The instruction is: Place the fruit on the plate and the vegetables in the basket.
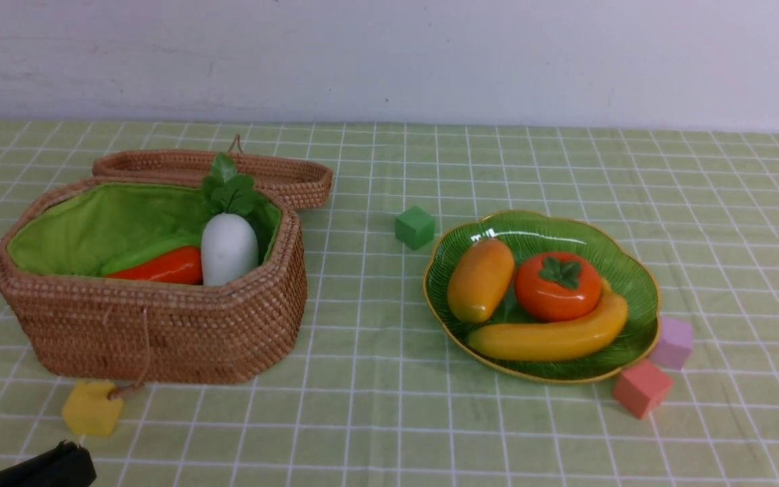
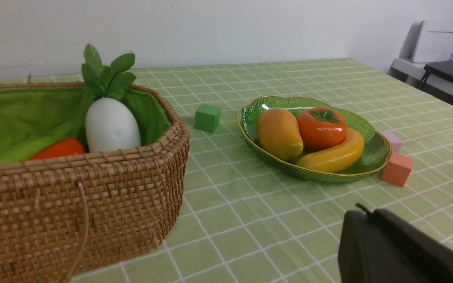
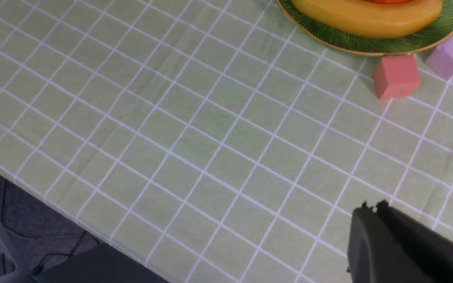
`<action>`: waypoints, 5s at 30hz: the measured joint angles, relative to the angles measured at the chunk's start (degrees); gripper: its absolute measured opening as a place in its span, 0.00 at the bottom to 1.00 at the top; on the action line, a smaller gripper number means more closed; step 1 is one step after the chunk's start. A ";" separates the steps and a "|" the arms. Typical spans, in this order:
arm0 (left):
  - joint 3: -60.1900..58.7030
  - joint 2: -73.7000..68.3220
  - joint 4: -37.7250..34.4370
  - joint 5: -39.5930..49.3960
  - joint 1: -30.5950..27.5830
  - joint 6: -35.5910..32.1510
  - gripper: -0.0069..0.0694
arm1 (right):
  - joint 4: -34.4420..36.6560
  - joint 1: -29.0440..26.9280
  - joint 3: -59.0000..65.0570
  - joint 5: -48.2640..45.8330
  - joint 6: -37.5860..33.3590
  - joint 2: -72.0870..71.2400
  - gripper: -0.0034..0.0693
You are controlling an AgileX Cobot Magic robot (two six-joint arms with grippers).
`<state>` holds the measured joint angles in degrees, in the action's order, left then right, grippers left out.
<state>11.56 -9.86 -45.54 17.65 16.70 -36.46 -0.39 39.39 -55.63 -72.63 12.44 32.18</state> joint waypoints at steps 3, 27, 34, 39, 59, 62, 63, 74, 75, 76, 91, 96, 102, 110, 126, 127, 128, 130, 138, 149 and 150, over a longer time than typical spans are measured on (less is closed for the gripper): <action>-0.13 0.00 0.00 0.00 0.00 0.00 0.07 | 0.00 0.00 0.00 0.00 0.00 -1.30 0.06; -0.13 0.00 0.00 0.22 0.00 0.02 0.07 | 26.64 -38.74 56.95 51.18 -32.57 -32.51 0.02; -0.13 0.00 0.00 0.41 0.00 0.06 0.08 | 24.83 -38.85 56.63 48.55 -32.71 -32.79 0.02; -0.13 0.00 0.00 0.60 0.00 0.15 0.08 | 24.84 -38.85 56.58 48.36 -32.71 -32.79 0.02; -0.13 0.00 0.00 0.60 0.00 0.20 0.10 | 24.78 -38.85 56.58 48.36 -32.71 -32.81 0.04; -0.41 0.00 0.35 -1.39 0.00 0.27 0.10 | 24.78 -38.85 56.58 48.36 -32.71 -32.81 0.05; -0.66 0.00 0.35 -2.83 0.00 0.54 0.09 | 24.78 -38.85 56.58 48.36 -32.71 -32.81 0.05; -1.76 0.39 20.78 -10.45 -4.53 17.11 0.07 | 24.78 -38.85 56.58 48.29 -32.71 -32.81 0.05; -1.76 1.22 25.43 -9.66 -6.38 22.19 0.07 | 24.78 -38.85 56.58 48.29 -32.71 -32.81 0.05; -1.76 1.39 26.22 -9.25 -6.67 23.82 0.07 | 24.78 -38.85 56.58 48.29 -32.71 -32.81 0.05; -13.26 10.46 42.59 4.65 -13.85 49.96 0.07 | 24.85 -38.91 56.58 48.17 -32.71 -32.81 0.07; -13.26 10.46 42.59 4.72 -13.85 50.75 0.07 | 24.85 -38.96 56.58 48.17 -32.71 -32.81 0.08; -13.26 10.46 42.59 4.72 -13.85 50.97 0.07 | 24.85 -38.96 56.58 48.17 -32.71 -32.81 0.09; -13.26 10.46 42.59 4.72 -13.85 50.97 0.07 | 24.85 -38.96 56.58 48.17 -32.71 -32.81 0.09; -13.26 10.46 42.59 4.72 -13.89 50.97 0.08 | 17.14 -38.96 56.58 49.20 -25.78 -32.81 0.07; -13.26 10.46 42.59 4.72 -13.89 50.97 0.08 | 14.94 -38.96 56.58 49.26 -21.18 -32.81 0.04; -13.26 10.46 42.59 4.72 -13.89 50.97 0.08 | 12.48 -38.96 56.58 49.39 -18.03 -32.81 0.02; -13.26 10.46 42.59 4.72 -13.89 50.97 0.08 | 10.24 -38.96 56.58 49.47 -14.68 -32.81 0.02; -13.26 10.46 42.59 4.72 -13.89 50.97 0.08 | 8.46 -38.96 56.58 49.62 -12.44 -32.81 0.02; -13.26 10.46 42.59 4.72 -13.89 50.97 0.09 | 8.34 -38.96 56.58 49.62 -12.44 -32.81 0.02; -13.26 10.46 42.59 4.72 -13.89 50.97 0.09 | 8.34 -38.96 56.58 49.62 -12.44 -32.81 0.03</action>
<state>-1.70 0.60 -2.96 22.37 2.81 14.51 7.95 0.43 0.95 -23.01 0.00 -0.63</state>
